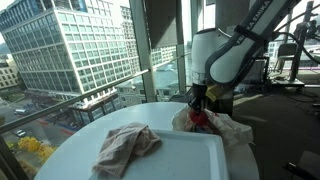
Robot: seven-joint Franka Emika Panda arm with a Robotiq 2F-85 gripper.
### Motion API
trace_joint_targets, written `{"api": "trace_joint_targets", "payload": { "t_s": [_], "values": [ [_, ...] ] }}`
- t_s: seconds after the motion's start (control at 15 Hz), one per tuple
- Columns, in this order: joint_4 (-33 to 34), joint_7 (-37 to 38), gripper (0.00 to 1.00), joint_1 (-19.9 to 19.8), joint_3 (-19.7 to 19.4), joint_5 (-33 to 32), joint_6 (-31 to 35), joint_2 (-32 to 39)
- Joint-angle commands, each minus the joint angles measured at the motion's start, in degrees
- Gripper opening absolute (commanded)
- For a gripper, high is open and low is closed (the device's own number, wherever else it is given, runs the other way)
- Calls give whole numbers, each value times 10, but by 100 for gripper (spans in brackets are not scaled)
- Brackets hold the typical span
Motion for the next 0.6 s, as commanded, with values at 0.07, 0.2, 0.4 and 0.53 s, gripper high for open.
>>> {"api": "trace_joint_targets", "payload": {
  "t_s": [0.07, 0.2, 0.4, 0.53],
  "values": [
    [17, 51, 12, 21, -28, -63, 37, 9],
    [17, 84, 12, 8, -28, -111, 47, 26],
    [22, 130, 11, 8, -47, -180, 37, 49],
    [29, 168, 11, 12, -65, -240, 27, 60]
  ]
}}
